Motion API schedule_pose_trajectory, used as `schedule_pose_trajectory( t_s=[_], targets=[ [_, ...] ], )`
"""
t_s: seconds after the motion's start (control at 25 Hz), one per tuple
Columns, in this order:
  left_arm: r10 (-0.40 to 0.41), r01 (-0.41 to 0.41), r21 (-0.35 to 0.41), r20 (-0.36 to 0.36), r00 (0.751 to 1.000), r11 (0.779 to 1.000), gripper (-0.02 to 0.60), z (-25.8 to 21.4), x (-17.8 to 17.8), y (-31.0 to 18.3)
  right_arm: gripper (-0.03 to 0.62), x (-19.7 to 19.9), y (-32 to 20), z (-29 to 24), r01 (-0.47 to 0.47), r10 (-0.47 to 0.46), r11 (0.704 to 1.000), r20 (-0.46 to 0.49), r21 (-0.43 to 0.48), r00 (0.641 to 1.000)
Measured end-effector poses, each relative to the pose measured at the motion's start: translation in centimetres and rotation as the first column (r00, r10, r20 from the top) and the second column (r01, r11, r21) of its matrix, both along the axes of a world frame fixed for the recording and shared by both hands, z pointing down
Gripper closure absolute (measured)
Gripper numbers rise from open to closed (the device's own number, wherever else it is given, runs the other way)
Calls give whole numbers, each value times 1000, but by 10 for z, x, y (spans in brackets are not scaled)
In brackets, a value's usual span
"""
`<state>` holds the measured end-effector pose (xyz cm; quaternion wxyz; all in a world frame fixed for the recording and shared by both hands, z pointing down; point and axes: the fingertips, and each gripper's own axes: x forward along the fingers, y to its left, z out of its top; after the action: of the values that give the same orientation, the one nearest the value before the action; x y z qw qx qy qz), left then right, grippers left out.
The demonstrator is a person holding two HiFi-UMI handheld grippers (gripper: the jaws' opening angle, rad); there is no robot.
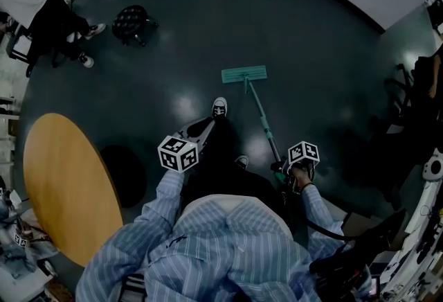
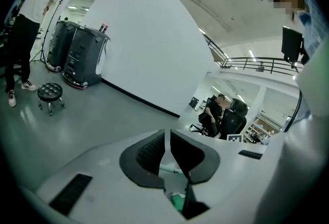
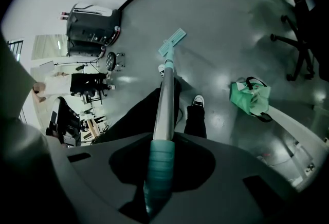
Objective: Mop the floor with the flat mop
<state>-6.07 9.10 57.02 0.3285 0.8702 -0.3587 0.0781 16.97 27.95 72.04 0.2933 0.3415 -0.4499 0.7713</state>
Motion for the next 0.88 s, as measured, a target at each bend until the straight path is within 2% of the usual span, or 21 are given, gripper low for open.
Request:
schedule_pose_trajectory(
  t_s=[0.28, 0.52, 0.72, 0.88],
  targets=[
    [19, -19, -7, -10, 1000, 1000, 546, -2, 10, 45, 522, 18, 82, -15, 10, -10, 1000, 1, -19, 1000],
    [52, -52, 13, -10, 999, 999, 546, -4, 25, 55, 522, 33, 140, -29, -19, 20, 999, 7, -44, 1000],
    [71, -71, 8, 1, 997, 997, 546, -3, 24, 58, 522, 32, 171, -41, -89, 90, 994, 16, -62, 996],
    [77, -77, 8, 5, 997, 997, 546, -3, 23, 58, 522, 26, 176, -41, -127, 129, 990, 23, -65, 991]
  ],
)
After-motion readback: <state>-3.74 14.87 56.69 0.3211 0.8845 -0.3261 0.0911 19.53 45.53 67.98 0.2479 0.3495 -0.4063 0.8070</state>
